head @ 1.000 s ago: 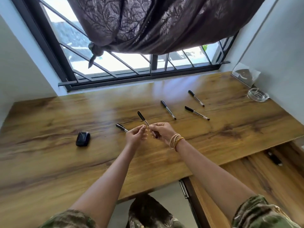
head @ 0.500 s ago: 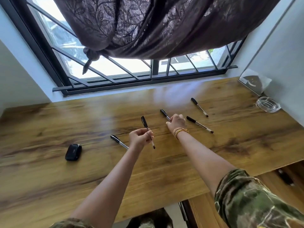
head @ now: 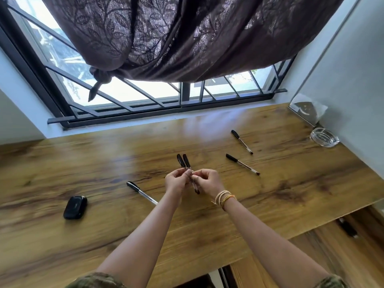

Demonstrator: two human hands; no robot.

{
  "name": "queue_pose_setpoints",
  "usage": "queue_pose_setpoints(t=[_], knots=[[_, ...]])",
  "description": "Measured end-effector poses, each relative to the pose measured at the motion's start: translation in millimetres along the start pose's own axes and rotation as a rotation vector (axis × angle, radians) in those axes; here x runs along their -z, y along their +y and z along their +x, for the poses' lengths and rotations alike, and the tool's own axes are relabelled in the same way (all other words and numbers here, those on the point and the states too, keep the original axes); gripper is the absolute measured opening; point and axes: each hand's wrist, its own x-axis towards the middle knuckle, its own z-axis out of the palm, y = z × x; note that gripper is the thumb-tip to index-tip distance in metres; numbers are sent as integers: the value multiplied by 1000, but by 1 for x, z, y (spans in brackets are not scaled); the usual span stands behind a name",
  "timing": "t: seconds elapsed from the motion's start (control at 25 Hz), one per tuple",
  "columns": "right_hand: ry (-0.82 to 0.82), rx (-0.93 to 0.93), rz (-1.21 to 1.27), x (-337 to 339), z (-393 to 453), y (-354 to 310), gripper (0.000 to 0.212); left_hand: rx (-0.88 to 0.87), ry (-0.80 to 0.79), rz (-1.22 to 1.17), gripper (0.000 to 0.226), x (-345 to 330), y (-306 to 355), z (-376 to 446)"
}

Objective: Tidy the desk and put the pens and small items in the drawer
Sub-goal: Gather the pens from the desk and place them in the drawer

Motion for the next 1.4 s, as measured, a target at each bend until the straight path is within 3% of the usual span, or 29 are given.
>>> queue_pose_setpoints(t=[0.2, 0.32, 0.44, 0.52, 0.6, 0.72, 0.8, 0.92, 1.04, 1.24, 1.4], knots=[[-59, 157, -407, 22, 4, 1, 17, 78, -64, -92, 14, -2, -5, -3], [235, 203, -593, 53, 30, 8, 16, 96, -62, -154, 17, 0, -3, -3], [486, -30, -764, 90, 50, 24, 27, 98, -58, -163, 18, 1, -3, -3], [475, -166, -820, 101, 51, 35, 31, 100, -64, -163, 19, 1, -2, -4], [456, -137, -828, 101, 48, 41, 26, 111, -67, -159, 18, 2, -1, -3], [401, -9, -701, 84, 38, 31, 19, 112, -69, -151, 15, 3, 0, -4], [311, 30, -484, 62, 25, 17, 17, 106, -70, -152, 15, 3, -1, -4], [171, -49, -100, 23, 2, 1, 15, 104, -71, -164, 23, 3, -1, -4], [167, -141, 148, 1, -3, -3, 9, 95, -75, -162, 21, 3, -2, -4], [221, -181, 264, -12, 0, -2, 9, 110, -96, -170, 16, 4, -2, -5], [191, -141, 173, -14, 3, 4, 5, 149, -91, -153, 13, 5, 1, -5]])
